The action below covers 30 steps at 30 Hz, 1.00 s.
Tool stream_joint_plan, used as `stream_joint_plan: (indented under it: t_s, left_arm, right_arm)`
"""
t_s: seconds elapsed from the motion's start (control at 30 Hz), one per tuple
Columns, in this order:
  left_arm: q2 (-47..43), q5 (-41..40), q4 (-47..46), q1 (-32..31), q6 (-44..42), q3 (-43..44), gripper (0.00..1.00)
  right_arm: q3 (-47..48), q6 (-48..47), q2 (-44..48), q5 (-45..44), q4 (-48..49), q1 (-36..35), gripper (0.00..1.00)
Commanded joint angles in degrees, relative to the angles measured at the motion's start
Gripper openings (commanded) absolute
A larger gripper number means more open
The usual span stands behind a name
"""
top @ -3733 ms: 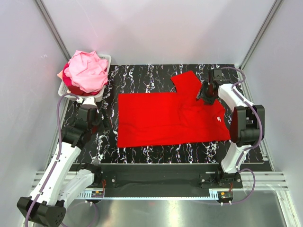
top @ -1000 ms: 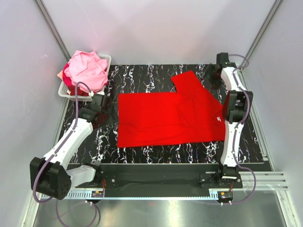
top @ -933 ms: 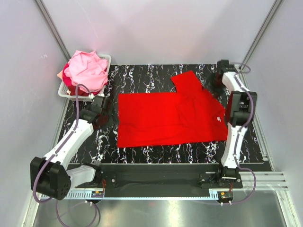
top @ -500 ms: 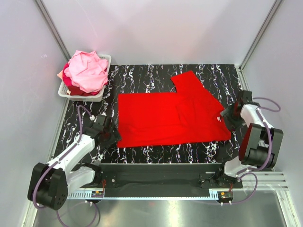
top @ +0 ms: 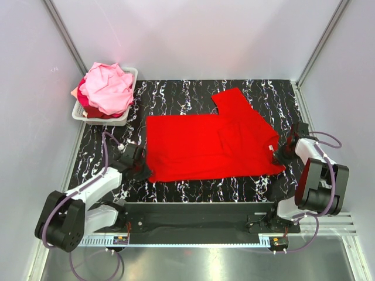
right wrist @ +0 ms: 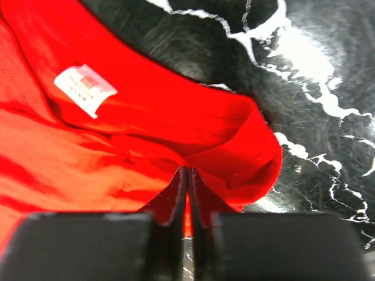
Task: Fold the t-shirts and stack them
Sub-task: Fold the tshirt
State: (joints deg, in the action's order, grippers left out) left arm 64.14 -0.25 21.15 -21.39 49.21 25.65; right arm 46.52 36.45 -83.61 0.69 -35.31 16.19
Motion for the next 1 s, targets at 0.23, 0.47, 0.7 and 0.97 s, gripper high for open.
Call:
stream_joint_plan:
  t_s: [0.23, 0.47, 0.7, 0.97]
  left_arm:
    - [-12.7, -9.0, 17.5, -0.4, 1.8, 7.9, 0.0]
    - [-18.8, -10.3, 28.6, -0.4, 2.7, 12.6, 0.0]
    - [-24.5, -7.3, 35.3, -0.6, 4.3, 14.5, 0.04]
    - [-31.9, -3.8, 43.2, -0.6, 2.3, 16.7, 0.7]
  right_arm:
    - [1.4, -1.1, 7.4, 0.5, -4.2, 0.2, 0.0]
    - [5.2, -0.6, 15.3, -3.3, -12.9, 0.2, 0.0]
    - [4.3, 2.4, 21.8, 1.0, -17.7, 0.3, 0.0]
    - [4.3, 3.8, 26.7, 2.5, -19.2, 0.3, 0.73]
